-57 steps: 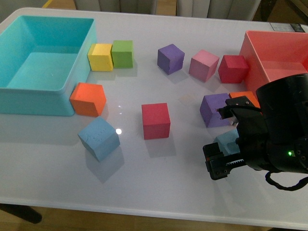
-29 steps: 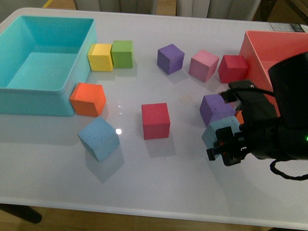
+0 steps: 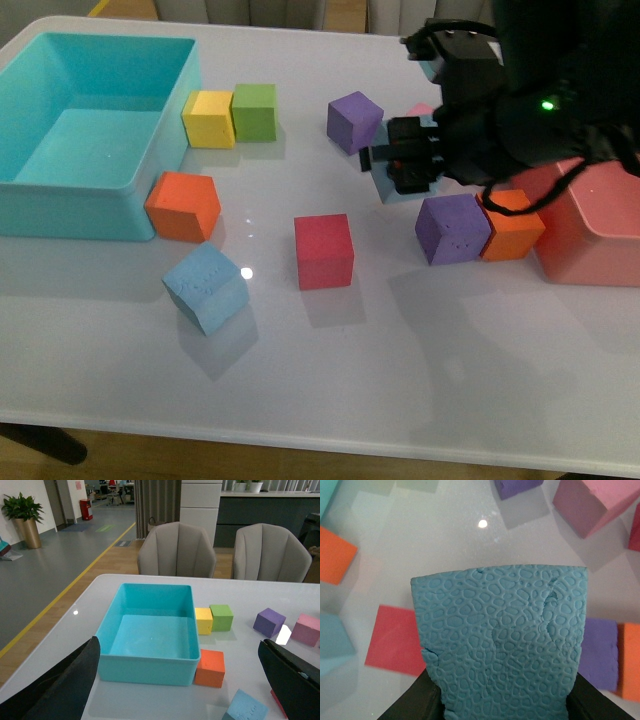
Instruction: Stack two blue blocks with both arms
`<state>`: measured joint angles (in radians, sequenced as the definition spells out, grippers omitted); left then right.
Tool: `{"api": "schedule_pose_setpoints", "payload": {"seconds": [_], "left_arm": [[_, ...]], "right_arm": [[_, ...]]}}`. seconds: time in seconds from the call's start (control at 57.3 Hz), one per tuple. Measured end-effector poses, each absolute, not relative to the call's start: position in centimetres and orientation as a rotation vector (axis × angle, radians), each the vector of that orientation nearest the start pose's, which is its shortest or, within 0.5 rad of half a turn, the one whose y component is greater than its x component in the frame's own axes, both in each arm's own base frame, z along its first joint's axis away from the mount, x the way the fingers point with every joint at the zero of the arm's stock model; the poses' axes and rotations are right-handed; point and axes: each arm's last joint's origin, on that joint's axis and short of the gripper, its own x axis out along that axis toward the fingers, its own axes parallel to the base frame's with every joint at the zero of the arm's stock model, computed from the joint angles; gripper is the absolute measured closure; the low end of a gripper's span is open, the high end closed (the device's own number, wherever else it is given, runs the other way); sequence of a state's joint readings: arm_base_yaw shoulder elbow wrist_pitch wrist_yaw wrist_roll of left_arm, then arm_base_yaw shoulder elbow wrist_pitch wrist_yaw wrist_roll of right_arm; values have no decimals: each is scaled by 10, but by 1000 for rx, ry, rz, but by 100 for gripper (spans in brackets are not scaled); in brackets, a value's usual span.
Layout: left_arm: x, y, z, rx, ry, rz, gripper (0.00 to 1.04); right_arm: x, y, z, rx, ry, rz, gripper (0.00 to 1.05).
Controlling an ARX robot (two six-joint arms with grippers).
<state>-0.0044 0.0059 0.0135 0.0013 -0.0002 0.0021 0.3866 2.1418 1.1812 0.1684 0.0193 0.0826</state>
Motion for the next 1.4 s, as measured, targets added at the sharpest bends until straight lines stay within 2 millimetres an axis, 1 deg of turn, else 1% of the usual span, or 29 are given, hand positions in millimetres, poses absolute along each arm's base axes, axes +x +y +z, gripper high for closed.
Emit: {"api": "schedule_pose_setpoints", "payload": {"seconds": [0.105, 0.21, 0.314, 0.419, 0.524, 0.681, 0.891, 0.995, 1.013, 1.135, 1.222, 1.31, 1.345, 1.38, 1.397], "left_arm": [[97, 0, 168, 2, -9, -4, 9], [97, 0, 168, 2, -9, -5, 9], [97, 0, 168, 2, -9, -4, 9], [97, 0, 168, 2, -9, -4, 9], [97, 0, 168, 2, -9, -4, 9], [97, 0, 168, 2, -9, -4, 9], [97, 0, 168, 2, -9, -4, 9], [97, 0, 168, 2, -9, -4, 9], [97, 0, 168, 2, -9, -4, 9], [97, 0, 168, 2, -9, -4, 9], [97, 0, 168, 2, -9, -4, 9], [97, 0, 168, 2, -9, -4, 9], [97, 0, 168, 2, -9, -4, 9], [97, 0, 168, 2, -9, -5, 9], [97, 0, 168, 2, -9, -4, 9]], "right_arm": [[414, 175, 79, -90, 824, 297, 65], [433, 190, 68, -106, 838, 290, 65], [447, 203, 58, -115, 847, 288, 65], [457, 217, 50, -118, 854, 300, 65], [464, 229, 43, -118, 857, 312, 65], [468, 240, 34, -119, 867, 320, 65], [467, 242, 18, -125, 895, 318, 66], [467, 242, 17, -125, 895, 319, 66], [467, 242, 17, -125, 894, 319, 65], [466, 242, 15, -123, 892, 319, 46], [463, 240, 10, -116, 889, 322, 29], [459, 238, 6, -104, 892, 327, 17], [457, 236, 6, -96, 891, 324, 10], [455, 234, 7, -83, 888, 323, 7], [454, 233, 8, -77, 885, 325, 8]]}}
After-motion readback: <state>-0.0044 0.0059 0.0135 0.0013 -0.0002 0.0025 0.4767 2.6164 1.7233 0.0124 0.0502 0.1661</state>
